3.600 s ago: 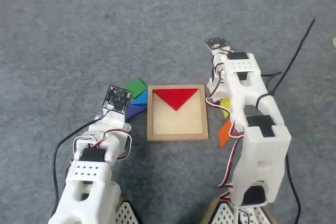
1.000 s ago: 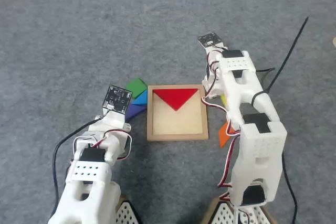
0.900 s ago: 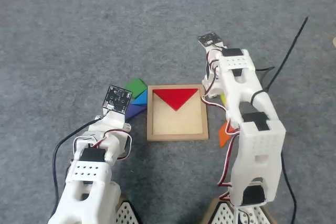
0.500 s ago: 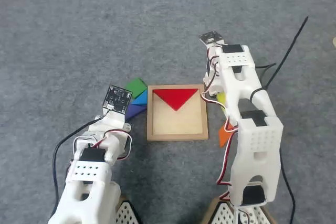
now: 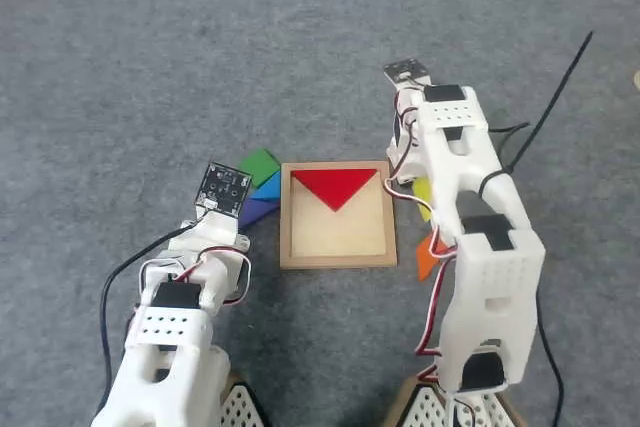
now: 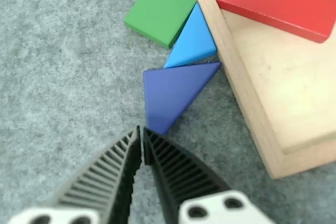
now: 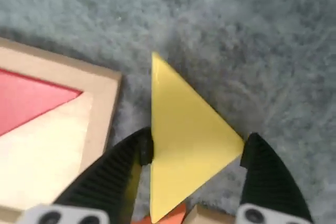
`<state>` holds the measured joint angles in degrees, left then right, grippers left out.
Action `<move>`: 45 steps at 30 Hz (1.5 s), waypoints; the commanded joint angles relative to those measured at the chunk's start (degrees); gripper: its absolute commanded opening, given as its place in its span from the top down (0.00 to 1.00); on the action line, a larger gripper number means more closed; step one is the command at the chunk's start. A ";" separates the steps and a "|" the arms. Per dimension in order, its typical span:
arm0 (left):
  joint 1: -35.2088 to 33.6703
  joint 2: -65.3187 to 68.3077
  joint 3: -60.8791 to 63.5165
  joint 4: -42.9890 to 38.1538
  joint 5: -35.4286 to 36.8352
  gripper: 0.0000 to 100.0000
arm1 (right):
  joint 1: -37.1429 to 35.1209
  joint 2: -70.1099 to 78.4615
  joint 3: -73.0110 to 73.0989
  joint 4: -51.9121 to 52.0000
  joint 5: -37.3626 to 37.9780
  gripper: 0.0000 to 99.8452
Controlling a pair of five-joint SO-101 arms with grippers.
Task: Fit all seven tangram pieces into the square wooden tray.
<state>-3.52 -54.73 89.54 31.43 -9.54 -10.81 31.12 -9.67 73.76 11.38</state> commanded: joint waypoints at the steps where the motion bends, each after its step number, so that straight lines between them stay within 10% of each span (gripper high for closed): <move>1: 0.00 0.09 -2.42 -0.88 0.09 0.99 | 0.48 -7.25 0.62 0.57 -0.88 0.76; 16: 0.00 0.09 -2.42 -0.88 0.09 0.99 | 0.13 -8.57 6.77 -0.13 -1.05 0.62; 45: 0.00 0.09 -2.42 -0.88 0.09 0.99 | -0.48 -1.36 6.59 -5.76 -8.09 0.75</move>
<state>-3.52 -54.73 89.54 31.43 -9.54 -10.90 29.89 -2.55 68.75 3.82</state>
